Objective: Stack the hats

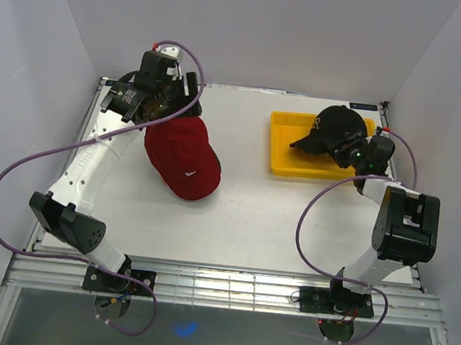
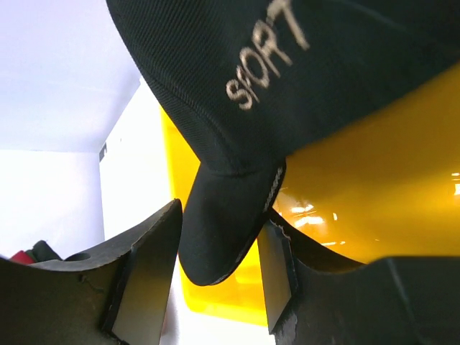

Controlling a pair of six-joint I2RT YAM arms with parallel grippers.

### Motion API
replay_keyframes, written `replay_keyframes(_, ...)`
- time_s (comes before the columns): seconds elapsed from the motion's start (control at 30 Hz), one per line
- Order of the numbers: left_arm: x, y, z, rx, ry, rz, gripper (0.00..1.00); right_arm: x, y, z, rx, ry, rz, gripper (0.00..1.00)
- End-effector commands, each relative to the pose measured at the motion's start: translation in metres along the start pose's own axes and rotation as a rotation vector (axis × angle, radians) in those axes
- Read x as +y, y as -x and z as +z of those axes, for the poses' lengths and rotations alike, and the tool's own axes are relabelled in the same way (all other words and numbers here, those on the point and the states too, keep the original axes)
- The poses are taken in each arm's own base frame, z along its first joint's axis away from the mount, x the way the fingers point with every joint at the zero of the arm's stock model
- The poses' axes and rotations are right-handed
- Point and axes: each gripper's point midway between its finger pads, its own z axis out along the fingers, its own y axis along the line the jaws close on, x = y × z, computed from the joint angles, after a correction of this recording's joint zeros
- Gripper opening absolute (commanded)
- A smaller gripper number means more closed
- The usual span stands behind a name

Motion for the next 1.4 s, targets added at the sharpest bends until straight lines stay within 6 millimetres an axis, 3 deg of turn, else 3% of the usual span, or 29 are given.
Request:
replay_keyframes(0.0, -0.004, 0.013, -0.019, -0.05, -0.01, 0.002, 0.83, 0.023, 0.004, 0.016, -0.039, 0.024, -0.037, 0.52)
replay_keyframes(0.27, -0.002, 0.014, -0.019, -0.052, -0.001, 0.01, 0.83, 0.024, -0.018, 0.035, -0.016, -0.011, -0.011, 0.51)
replay_keyframes(0.43, 0.0, 0.014, -0.018, -0.052, 0.006, 0.014, 0.83, 0.024, -0.014, 0.046, 0.0, -0.044, 0.001, 0.33)
replay_keyframes(0.6, 0.0, 0.015, -0.019, -0.058, 0.008, 0.012, 0.83, 0.044, 0.002, 0.047, -0.005, -0.026, -0.028, 0.08)
replay_keyframes(0.8, -0.001, 0.016, -0.02, -0.057, 0.007, 0.009, 0.83, 0.092, 0.01, 0.043, 0.037, 0.129, -0.025, 0.08)
replay_keyframes(0.97, 0.001, 0.017, -0.022, -0.062, 0.015, 0.009, 0.83, 0.143, 0.016, 0.03, 0.087, 0.29, -0.009, 0.08)
replay_keyframes(1.0, 0.001, 0.016, -0.022, -0.061, 0.015, 0.008, 0.83, 0.163, 0.01, 0.019, 0.141, 0.39, 0.008, 0.08)
replay_keyframes(1.03, 0.001, 0.016, -0.022, -0.061, 0.015, 0.008, 0.83, 0.162, 0.008, 0.019, 0.152, 0.384, 0.047, 0.08)
replay_keyframes(1.07, 0.001, 0.015, -0.022, -0.06, 0.016, 0.008, 0.83, 0.176, 0.011, 0.013, 0.149, 0.458, 0.042, 0.08)
replay_keyframes(1.13, 0.001, 0.016, -0.023, -0.062, 0.015, 0.005, 0.83, 0.178, -0.007, 0.005, 0.244, 0.527, 0.101, 0.08)
replay_keyframes(1.17, 0.001, 0.016, -0.023, -0.062, 0.015, 0.005, 0.83, 0.189, -0.005, -0.004, 0.255, 0.593, 0.154, 0.08)
replay_keyframes(1.27, 0.001, 0.018, -0.026, -0.069, 0.014, 0.003, 0.83, 0.18, -0.026, -0.017, 0.354, 0.618, 0.282, 0.08)
replay_keyframes(1.3, 0.001, 0.018, -0.026, -0.069, 0.015, 0.003, 0.83, 0.182, -0.03, -0.025, 0.373, 0.647, 0.271, 0.08)
replay_keyframes(1.37, 0.001, 0.017, -0.028, -0.07, 0.016, 0.0, 0.83, 0.166, -0.043, -0.028, 0.406, 0.612, 0.273, 0.08)
